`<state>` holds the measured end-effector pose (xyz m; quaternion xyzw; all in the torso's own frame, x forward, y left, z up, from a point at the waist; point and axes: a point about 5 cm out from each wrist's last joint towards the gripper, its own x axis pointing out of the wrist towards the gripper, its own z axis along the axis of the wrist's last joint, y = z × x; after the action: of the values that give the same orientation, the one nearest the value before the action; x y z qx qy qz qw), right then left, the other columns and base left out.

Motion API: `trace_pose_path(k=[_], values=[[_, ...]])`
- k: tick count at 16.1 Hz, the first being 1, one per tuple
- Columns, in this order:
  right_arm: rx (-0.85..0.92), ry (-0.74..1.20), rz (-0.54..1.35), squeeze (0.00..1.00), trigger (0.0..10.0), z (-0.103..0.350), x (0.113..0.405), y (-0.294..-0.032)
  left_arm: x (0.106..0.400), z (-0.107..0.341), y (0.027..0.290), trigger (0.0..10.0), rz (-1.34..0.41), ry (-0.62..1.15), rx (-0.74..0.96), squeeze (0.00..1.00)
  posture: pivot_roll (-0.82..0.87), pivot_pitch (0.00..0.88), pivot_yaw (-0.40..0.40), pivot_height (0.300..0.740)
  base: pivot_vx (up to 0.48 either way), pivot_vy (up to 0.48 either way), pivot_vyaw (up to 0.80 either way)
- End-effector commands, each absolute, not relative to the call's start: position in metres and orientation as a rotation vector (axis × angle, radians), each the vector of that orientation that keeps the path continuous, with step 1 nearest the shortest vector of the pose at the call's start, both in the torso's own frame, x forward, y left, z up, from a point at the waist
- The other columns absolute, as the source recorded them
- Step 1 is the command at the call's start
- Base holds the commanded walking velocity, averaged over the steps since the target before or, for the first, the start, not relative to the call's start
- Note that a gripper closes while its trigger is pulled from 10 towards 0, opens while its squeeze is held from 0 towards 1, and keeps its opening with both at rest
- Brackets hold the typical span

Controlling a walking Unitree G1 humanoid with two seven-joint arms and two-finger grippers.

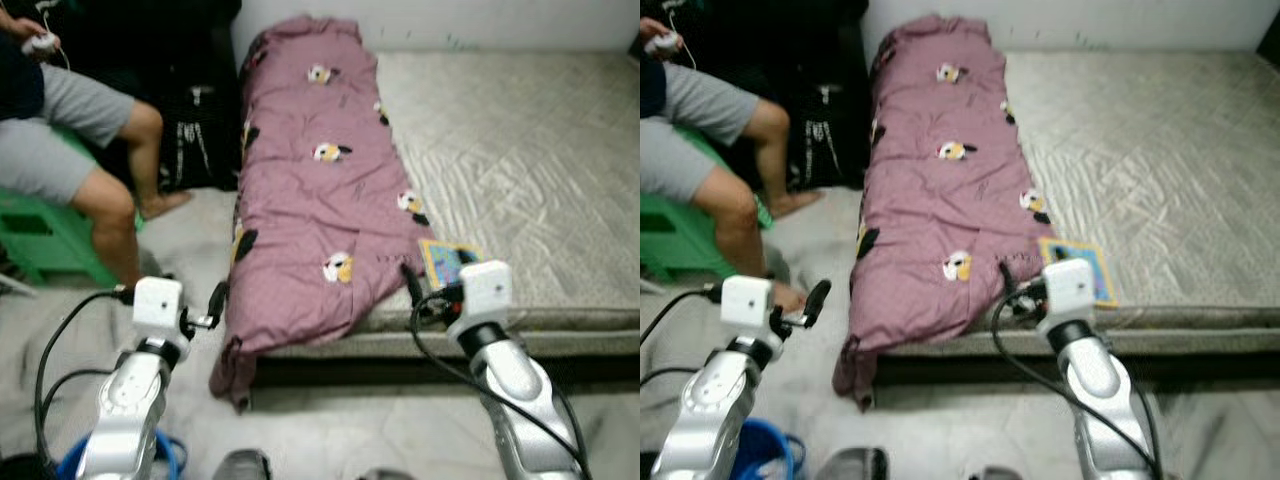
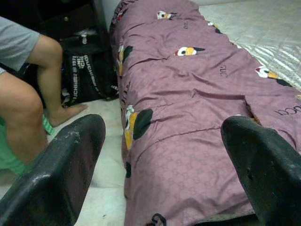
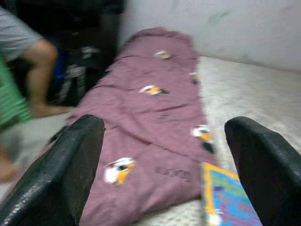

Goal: Clean up the room

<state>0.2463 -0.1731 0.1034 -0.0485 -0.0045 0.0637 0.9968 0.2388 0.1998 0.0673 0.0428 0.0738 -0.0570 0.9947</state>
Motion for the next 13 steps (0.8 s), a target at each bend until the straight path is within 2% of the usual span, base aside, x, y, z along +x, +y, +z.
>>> trace_pose_path(k=[1, 3, 8, 13], values=[[-0.091, -0.035, 0.033, 0.00, 10.0, 0.109, 0.246, -0.185, 0.238, 0.070, 0.205, 10.0, -0.082, 0.132, 0.081, 0.00, -0.07, 0.025, -0.003, 0.740, 0.000, 0.000, 0.00], [-0.083, -0.039, -0.049, 0.00, 10.0, 0.108, 0.240, -0.192, 0.239, 0.072, 0.206, 10.0, -0.050, 0.122, 0.069, 0.00, -0.07, 0.012, 0.009, 0.740, 0.000, 0.000, 0.00], [-0.087, -0.023, -0.009, 0.00, 10.0, 0.103, 0.238, -0.182, 0.247, 0.077, 0.195, 10.0, -0.113, 0.087, 0.044, 0.00, -0.08, 0.012, 0.007, 0.740, 0.000, 0.000, 0.00], [-0.101, -0.024, -0.022, 0.00, 10.0, 0.104, 0.241, -0.187, 0.245, 0.076, 0.196, 10.0, -0.106, 0.088, 0.032, 0.00, -0.08, 0.015, -0.005, 0.740, 0.283, 0.000, 0.00]])
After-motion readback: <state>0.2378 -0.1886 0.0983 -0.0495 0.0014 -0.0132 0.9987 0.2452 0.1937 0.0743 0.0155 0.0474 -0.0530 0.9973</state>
